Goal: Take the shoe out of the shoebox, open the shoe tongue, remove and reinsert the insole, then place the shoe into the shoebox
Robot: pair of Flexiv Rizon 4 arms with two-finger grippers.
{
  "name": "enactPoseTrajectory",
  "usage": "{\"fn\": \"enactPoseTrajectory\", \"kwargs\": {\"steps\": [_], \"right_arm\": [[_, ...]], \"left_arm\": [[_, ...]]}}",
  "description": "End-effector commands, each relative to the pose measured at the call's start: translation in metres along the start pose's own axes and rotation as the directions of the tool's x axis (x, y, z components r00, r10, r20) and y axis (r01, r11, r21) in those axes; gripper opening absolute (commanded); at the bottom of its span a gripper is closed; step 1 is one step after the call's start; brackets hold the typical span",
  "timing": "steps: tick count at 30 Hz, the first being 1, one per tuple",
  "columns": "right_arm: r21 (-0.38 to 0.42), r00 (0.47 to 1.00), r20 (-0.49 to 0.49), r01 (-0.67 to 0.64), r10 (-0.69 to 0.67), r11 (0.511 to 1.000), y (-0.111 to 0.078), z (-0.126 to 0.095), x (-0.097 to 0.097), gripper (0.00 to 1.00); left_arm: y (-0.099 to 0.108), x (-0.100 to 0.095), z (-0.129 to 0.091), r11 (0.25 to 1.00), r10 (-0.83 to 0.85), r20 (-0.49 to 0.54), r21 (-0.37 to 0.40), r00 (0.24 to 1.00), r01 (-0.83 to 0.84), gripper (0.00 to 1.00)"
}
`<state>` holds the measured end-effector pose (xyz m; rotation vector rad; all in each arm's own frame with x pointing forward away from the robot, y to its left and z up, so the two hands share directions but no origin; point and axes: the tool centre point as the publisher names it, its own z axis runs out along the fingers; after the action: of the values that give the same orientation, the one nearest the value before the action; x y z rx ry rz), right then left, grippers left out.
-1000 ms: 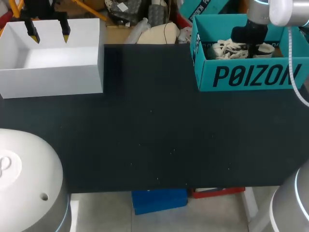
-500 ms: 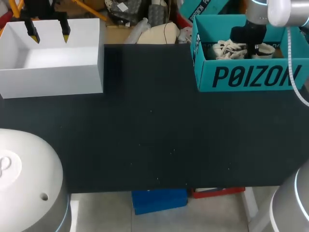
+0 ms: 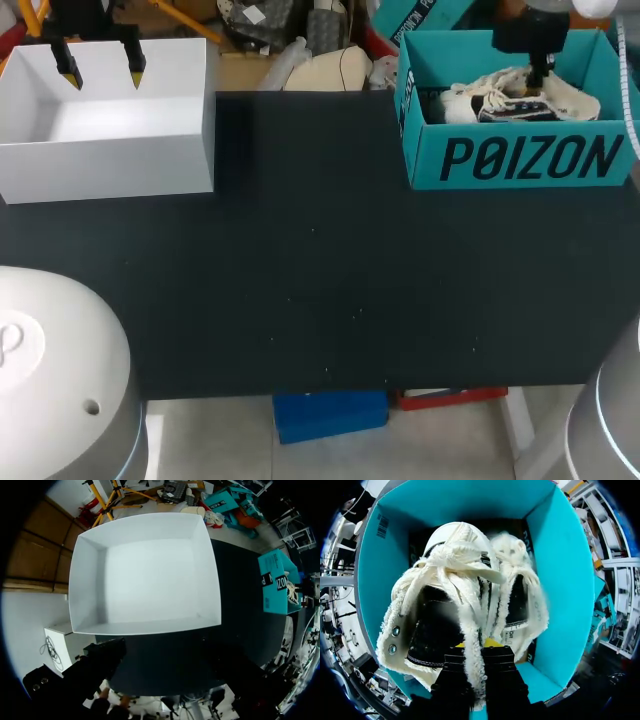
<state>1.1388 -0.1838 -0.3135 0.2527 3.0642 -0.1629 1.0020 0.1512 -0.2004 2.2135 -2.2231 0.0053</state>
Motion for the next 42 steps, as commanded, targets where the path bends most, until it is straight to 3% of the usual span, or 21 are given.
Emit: {"fn": "enactPoseTrajectory", "kwargs": {"steps": [1,10,16,20,31,37,42], "right_arm": [[0.033,0.999,0.046,-0.014,0.012,0.999,-0.007,-0.066,0.008,0.0],[0.066,0.993,0.108,-0.058,0.05,0.996,0.003,-0.151,0.019,0.0],[0.077,0.985,0.161,-0.083,0.07,0.994,0.028,-0.206,0.047,0.0],[0.08,0.981,0.182,-0.087,0.071,0.993,0.057,-0.226,0.077,0.0],[0.033,0.991,0.133,0.008,-0.012,0.999,0.166,-0.221,0.17,0.0],[-0.006,0.991,0.125,0.046,-0.045,0.999,0.219,-0.208,0.204,0.0],[-0.051,0.993,0.092,0.073,-0.068,0.996,0.257,-0.184,0.23,0.0]], "left_arm": [[0.001,0.001,0.0,1.0,-0.002,0.003,-0.001,1.0,0.002,1.0],[0.001,0.001,0.0,1.0,-0.002,0.003,-0.001,1.0,0.002,1.0],[0.001,0.001,0.0,1.0,-0.002,0.003,-0.001,1.0,0.002,1.0],[0.001,0.001,0.0,1.0,-0.002,0.003,-0.001,1.0,0.002,1.0],[0.001,0.001,0.0,1.0,-0.002,0.003,-0.001,1.0,0.002,1.0],[0.001,0.001,0.0,1.0,-0.002,0.003,-0.001,1.0,0.002,1.0],[0.001,0.001,0.0,1.0,-0.002,0.003,-0.001,1.0,0.002,1.0]]}}
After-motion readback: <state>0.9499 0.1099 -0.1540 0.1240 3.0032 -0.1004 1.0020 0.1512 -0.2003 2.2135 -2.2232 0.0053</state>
